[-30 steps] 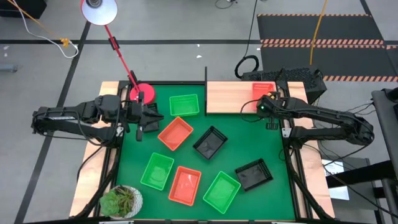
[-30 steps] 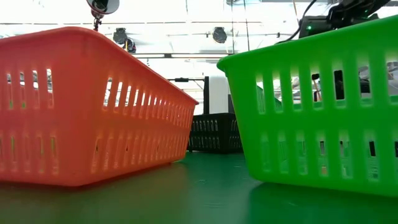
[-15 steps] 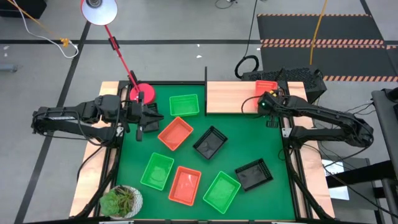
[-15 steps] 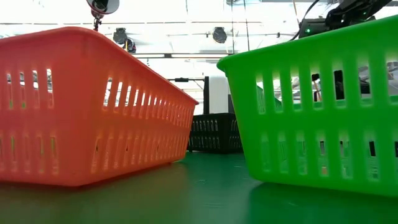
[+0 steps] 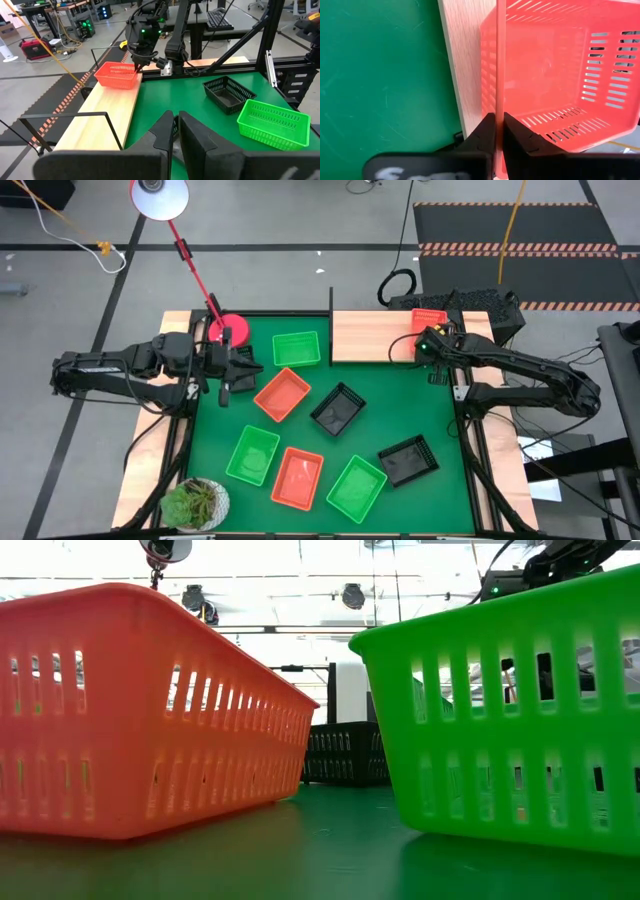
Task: Stack baskets on shelf by color
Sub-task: Put the top right orange bin on the shelf
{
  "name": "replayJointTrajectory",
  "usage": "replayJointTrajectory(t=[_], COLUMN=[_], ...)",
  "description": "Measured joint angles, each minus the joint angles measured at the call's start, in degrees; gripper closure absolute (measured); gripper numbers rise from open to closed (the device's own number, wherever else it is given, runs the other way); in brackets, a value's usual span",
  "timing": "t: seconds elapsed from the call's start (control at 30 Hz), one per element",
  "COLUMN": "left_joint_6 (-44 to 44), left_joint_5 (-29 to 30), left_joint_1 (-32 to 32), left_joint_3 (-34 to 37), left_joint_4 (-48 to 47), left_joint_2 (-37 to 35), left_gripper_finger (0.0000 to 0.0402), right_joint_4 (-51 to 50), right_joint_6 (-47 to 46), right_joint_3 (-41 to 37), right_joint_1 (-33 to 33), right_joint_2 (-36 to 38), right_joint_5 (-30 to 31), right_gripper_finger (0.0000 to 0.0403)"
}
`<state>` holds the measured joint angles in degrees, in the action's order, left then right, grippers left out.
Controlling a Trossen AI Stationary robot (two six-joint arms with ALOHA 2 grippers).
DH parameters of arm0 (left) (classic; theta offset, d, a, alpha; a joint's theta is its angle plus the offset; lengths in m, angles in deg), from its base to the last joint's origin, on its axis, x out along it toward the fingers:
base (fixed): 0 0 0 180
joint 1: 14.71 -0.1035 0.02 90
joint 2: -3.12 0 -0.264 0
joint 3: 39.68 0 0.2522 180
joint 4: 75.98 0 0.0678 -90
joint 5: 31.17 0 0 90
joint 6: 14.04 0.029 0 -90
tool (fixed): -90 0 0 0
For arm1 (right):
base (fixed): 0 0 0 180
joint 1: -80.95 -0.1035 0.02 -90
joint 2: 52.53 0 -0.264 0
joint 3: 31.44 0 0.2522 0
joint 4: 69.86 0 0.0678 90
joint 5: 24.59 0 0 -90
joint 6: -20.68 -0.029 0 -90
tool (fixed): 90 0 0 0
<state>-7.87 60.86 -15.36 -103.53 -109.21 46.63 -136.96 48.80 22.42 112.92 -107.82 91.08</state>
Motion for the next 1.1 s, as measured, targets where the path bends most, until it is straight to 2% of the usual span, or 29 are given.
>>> replayJointTrajectory(t=[0.43,0.63,0.77,1.1], left_joint_6=[0.0,0.0,0.0,0.0], left_joint_5=[0.0,0.0,0.0,0.0], left_joint_1=[0.0,0.0,0.0,0.0], left_joint_3=[0.0,0.0,0.0,0.0], left_joint_4=[0.0,0.0,0.0,0.0], left_joint_2=[0.0,0.0,0.0,0.0], left_gripper_finger=[0.0369,0.0369,0.0369,0.0369], right_joint_4=[1.0,1.6,1.5,0.7], right_joint_6=[-0.3,-0.3,-0.4,-3.5], right_joint_3=[0.0,0.0,0.0,0.0], right_joint_1=[0.0,0.0,0.0,-0.5], right_joint_2=[0.0,0.0,0.0,0.0], right_joint_5=[2.9,3.5,6.1,6.3], right_gripper_finger=[0.0344,0.0336,0.0332,0.0332])
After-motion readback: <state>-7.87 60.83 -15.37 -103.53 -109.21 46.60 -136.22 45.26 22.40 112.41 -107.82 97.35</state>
